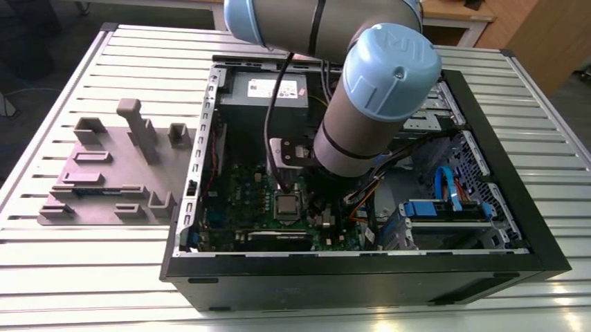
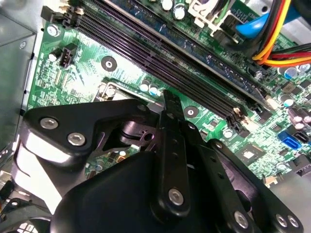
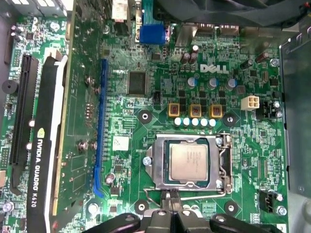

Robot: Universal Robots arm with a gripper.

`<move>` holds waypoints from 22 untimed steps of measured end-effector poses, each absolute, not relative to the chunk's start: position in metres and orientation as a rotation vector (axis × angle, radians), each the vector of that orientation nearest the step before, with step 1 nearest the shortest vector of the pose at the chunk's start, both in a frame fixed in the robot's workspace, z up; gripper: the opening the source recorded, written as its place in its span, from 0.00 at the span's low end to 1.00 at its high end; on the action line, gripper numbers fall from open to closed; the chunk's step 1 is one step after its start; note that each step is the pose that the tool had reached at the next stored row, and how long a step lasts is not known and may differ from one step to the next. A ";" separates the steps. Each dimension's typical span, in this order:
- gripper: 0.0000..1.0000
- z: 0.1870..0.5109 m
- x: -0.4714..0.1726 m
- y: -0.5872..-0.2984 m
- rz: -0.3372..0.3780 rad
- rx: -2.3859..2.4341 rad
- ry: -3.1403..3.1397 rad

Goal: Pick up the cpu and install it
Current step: 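Install the first cpu locking lever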

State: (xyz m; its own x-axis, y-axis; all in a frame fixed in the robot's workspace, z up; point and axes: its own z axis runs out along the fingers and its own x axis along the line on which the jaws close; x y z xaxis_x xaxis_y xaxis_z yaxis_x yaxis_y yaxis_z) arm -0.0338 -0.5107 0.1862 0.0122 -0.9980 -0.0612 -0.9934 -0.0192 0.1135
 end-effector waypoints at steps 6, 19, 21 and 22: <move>0.11 0.186 -0.035 -0.512 -0.195 2.210 -2.174; 0.11 0.208 -0.036 -0.513 -0.203 2.213 -2.176; 0.11 0.208 -0.036 -0.513 -0.205 2.214 -2.177; 0.11 0.208 -0.036 -0.513 -0.206 2.215 -2.177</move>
